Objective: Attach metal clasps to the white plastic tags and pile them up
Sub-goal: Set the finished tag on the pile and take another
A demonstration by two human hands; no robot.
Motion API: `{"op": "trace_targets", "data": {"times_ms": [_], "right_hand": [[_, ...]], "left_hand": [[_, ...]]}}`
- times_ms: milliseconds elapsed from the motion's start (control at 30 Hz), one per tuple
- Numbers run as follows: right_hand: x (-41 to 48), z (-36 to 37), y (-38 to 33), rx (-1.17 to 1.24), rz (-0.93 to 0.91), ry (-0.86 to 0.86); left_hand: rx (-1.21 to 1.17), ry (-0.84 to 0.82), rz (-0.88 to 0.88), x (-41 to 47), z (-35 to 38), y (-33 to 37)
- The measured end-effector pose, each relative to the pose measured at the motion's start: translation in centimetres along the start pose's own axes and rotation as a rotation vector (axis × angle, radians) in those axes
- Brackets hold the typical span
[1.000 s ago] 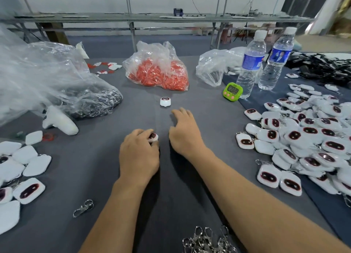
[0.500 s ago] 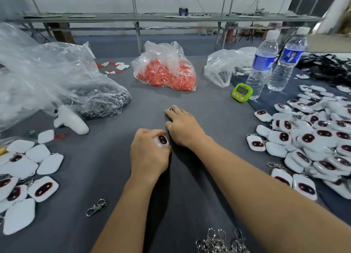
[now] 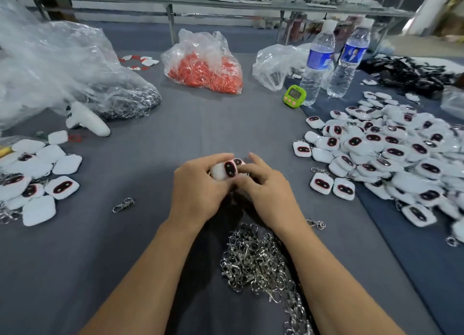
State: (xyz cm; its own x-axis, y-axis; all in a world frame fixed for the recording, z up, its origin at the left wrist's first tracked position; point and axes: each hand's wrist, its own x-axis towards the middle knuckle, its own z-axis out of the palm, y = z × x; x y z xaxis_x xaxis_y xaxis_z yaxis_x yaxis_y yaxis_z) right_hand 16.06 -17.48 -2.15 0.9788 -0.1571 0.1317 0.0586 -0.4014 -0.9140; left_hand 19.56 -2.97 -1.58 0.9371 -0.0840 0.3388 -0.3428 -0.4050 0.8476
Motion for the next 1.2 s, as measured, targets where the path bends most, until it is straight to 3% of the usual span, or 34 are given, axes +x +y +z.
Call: {"op": "trace_targets", "data": {"times_ms": [67, 167, 267, 367, 433, 533, 633, 933, 1067, 1200], "right_hand": [[-2.2, -0.1, -0.4, 0.216, 0.072, 0.026], [-3.7, -0.2, -0.7, 0.149, 0.076, 0.157], [-3.9, -0.4, -1.0, 0.248, 0.094, 0.2], [-3.6, -1.2, -1.2, 0.539, 0.252, 0.24], [-3.3, -2.1, -1.1, 0.721, 0.355, 0.221], [-3.2, -3.2, -0.7, 0.774, 0.4, 0.135], [-3.3, -3.2, -0.7, 0.752, 0.375, 0.096], [-3.7, -2.4, -0.9, 0.563, 0.265, 0.025], [-3.5, -2.4, -0.8, 0.565, 0.284, 0.066], [-3.3, -2.3, -0.8, 0.493, 0.259, 0.001]], "left_hand": [[-0.037, -0.104, 0.083, -1.7, 0.1, 1.4], [0.081, -0.188, 0.152, -3.4, 0.8, 2.2], [0.128, -0.005, 0.149, -4.3, 1.1, 2.3], [0.196, 0.125, 0.208, -5.0, 0.6, 2.4], [0.251, -0.023, 0.176, -5.6, -0.1, 2.1], [0.296, -0.394, 0.093, -5.9, -0.8, 1.8], [0.309, -0.462, 0.135, -5.1, -0.7, 2.0], [0.226, -0.222, 0.081, -5.2, 0.3, 1.3], [-0.012, -0.095, -0.039, -4.4, 0.6, 0.8], [-0.288, 0.001, -0.169, -3.2, 0.8, 0.6]]}}
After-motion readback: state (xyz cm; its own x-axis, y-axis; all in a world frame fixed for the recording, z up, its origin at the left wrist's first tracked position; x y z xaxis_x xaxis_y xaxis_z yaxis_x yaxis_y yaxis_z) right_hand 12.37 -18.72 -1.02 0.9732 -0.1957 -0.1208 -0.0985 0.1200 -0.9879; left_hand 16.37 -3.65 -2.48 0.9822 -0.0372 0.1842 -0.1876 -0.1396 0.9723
